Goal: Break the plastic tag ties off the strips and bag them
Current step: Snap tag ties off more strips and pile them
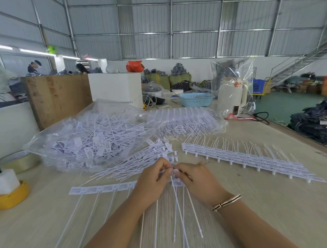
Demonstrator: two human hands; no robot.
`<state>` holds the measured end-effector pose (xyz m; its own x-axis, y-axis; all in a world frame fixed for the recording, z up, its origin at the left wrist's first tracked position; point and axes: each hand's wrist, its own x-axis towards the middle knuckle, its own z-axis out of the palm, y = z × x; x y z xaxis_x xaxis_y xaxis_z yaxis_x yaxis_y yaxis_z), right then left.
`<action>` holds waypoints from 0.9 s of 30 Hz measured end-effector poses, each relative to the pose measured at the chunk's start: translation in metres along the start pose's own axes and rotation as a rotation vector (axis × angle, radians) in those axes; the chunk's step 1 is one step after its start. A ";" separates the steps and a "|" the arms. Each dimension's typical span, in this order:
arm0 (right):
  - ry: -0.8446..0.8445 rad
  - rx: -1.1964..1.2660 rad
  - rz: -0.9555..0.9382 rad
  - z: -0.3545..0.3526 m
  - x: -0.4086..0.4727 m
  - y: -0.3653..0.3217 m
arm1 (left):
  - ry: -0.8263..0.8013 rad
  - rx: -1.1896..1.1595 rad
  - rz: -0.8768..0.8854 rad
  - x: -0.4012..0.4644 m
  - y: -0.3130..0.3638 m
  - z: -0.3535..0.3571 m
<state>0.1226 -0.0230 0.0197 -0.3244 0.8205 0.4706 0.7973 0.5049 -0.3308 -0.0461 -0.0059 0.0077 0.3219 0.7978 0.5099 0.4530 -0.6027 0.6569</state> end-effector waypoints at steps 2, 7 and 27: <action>-0.008 0.100 0.029 0.000 0.000 -0.001 | 0.012 -0.029 0.000 0.000 0.000 -0.001; 0.002 0.266 0.096 -0.001 0.001 -0.002 | 0.022 -0.049 0.023 0.000 0.004 -0.002; -0.012 -0.033 0.071 -0.001 0.002 0.004 | 0.043 -0.024 -0.081 0.002 -0.003 -0.001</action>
<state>0.1259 -0.0197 0.0195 -0.2726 0.8569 0.4375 0.8344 0.4369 -0.3359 -0.0477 -0.0023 0.0078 0.2489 0.8428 0.4772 0.4558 -0.5366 0.7101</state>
